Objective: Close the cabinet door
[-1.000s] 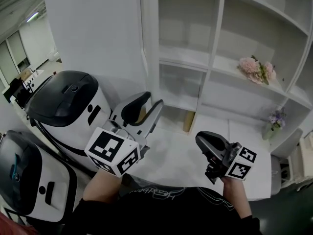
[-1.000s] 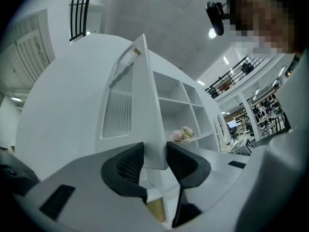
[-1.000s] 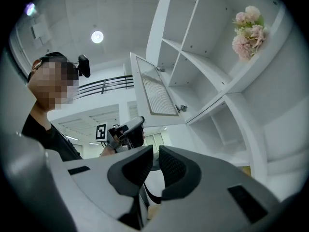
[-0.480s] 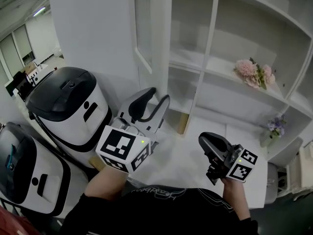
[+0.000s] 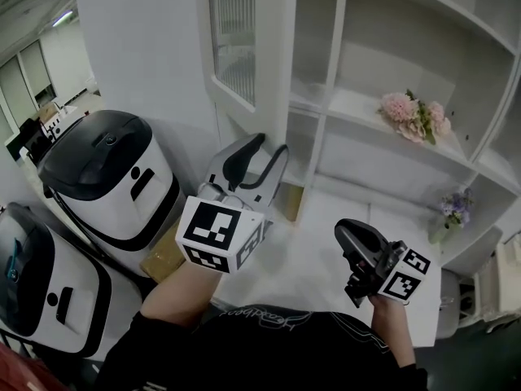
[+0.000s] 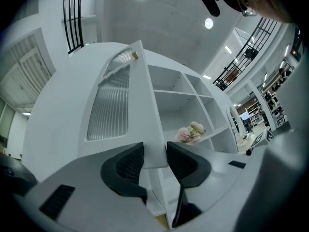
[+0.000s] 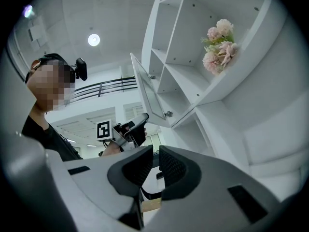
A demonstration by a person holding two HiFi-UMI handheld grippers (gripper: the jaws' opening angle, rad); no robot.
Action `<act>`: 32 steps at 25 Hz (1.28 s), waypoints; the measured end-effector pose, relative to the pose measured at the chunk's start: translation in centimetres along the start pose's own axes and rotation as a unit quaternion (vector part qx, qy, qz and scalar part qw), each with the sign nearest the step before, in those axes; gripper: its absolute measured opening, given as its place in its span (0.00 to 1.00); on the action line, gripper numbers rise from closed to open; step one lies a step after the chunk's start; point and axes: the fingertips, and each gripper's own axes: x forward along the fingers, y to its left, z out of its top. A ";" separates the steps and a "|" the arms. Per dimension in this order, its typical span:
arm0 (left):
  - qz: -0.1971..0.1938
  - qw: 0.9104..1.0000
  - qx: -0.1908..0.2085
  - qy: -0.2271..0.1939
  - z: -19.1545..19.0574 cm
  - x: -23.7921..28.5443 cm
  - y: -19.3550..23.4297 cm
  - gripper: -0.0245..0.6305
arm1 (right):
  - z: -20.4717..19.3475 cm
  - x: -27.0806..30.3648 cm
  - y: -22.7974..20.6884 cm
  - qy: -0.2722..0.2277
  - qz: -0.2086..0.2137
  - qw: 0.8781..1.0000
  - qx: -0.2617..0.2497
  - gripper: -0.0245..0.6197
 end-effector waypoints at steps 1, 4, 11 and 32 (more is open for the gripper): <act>0.000 1.000 0.000 0.001 -0.1 0.4 -0.1 0.29 | 0.2 -0.3 -0.1 -0.002 -0.001 1.000 -0.001 0.14; 0.000 1.000 0.002 0.006 -0.4 1.5 -0.5 0.29 | 0.7 -1.0 -0.4 -0.008 -0.004 1.000 -0.007 0.14; -0.001 1.000 0.018 0.012 -1.1 4.0 -1.3 0.29 | 1.9 -2.3 -1.5 -0.026 -0.012 1.000 -0.012 0.14; -0.012 0.999 0.031 0.030 -3.0 10.8 -1.7 0.26 | 2.0 -3.4 -4.9 -0.044 -0.023 0.999 0.003 0.14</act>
